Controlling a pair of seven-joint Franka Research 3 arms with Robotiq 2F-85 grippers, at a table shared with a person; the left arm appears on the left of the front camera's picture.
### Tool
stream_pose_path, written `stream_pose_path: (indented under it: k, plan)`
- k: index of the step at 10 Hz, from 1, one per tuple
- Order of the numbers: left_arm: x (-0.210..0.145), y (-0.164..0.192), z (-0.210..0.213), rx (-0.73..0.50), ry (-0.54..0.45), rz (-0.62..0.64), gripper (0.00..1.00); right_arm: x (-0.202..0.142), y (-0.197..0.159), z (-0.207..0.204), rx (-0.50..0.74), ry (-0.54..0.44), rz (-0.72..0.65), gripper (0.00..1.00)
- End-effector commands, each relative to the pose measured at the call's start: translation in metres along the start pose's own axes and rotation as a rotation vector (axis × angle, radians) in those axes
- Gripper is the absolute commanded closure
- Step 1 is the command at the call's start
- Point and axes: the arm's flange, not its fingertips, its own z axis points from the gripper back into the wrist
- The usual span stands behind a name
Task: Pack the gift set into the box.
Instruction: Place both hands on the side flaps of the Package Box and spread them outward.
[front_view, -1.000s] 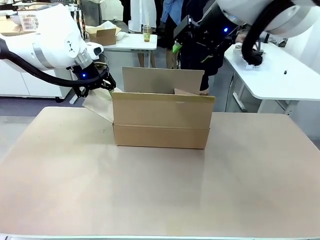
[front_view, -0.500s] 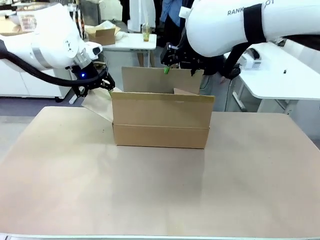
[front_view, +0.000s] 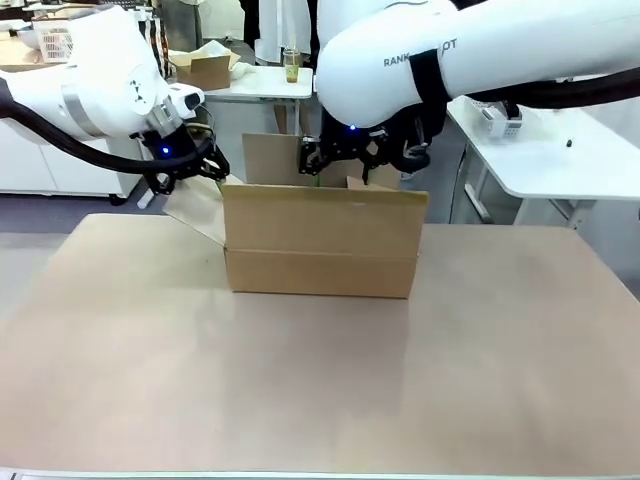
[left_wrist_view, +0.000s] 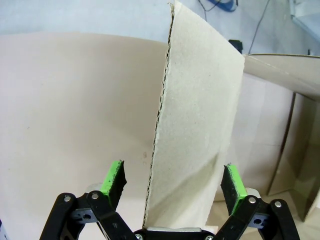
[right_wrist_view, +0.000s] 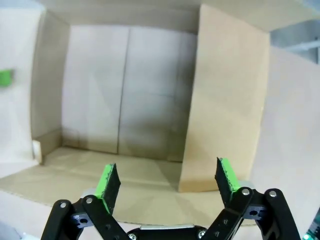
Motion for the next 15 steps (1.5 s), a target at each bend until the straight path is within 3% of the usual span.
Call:
stream_pose_path:
  k: [1,2,6,8,15]
  plan:
    - [0.0,-0.001,0.003,0.018,0.003,0.014,0.0,-0.007,0.008,-0.007,-0.01,0.028,0.02,0.0]
    - [0.0,-0.001,0.003,0.018,0.003,0.014,0.0,-0.001,0.013,-0.009,-0.161,0.052,-0.039,0.0]
    - [0.0,-0.001,0.003,0.018,0.003,0.014,0.0,0.028,0.007,-0.032,-0.221,0.112,-0.16,0.0]
    - [0.0,-0.001,0.003,0.018,0.003,0.014,0.0,0.029,0.008,-0.045,-0.283,0.091,-0.256,0.0]
    - [0.0,-0.001,0.003,0.018,0.003,0.014,0.0,0.045,0.011,-0.096,-0.355,0.107,-0.289,0.0]
